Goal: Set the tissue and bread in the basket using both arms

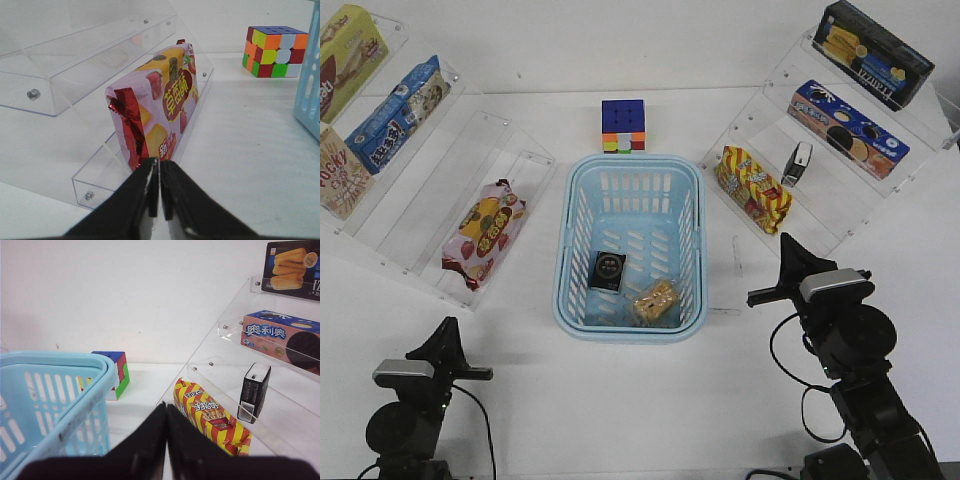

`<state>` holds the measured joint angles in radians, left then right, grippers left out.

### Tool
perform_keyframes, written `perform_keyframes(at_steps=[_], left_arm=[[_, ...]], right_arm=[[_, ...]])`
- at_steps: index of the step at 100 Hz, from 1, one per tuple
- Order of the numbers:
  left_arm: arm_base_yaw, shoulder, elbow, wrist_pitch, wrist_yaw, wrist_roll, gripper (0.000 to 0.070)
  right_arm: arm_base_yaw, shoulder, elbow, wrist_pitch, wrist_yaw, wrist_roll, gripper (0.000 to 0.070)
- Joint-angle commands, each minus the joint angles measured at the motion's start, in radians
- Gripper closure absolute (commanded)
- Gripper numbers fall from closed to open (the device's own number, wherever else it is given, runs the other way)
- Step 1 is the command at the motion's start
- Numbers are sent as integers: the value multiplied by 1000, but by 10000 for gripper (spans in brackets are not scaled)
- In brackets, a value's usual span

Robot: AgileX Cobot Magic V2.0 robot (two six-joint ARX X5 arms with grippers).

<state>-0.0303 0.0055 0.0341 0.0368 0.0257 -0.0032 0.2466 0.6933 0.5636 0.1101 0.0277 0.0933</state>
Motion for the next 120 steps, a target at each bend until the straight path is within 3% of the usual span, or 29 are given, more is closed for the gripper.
perform_keyframes(at_steps=[1,13,35,72,91,120], left_arm=[[1,-1,-20,11,1,-6,699],[1,-1,-20,10,1,-6,699],[1,-1,-20,11,1,-6,699],[1,-1,-20,11,1,-6,699],[1,-1,-20,11,1,-6,699],[1,-1,-20,11,1,-6,699]], right_arm=[[1,-11,-12,14,7,-54,700],[-11,-104,-121,22,6,-208,700],[-113,-391,-391,27,6,-258,700],[-220,-691,-551,-237,4,-233,700],[-222,-692,-551,-235,2,-174,700],[-221,-692,-551,-208,-1,-175,700]])
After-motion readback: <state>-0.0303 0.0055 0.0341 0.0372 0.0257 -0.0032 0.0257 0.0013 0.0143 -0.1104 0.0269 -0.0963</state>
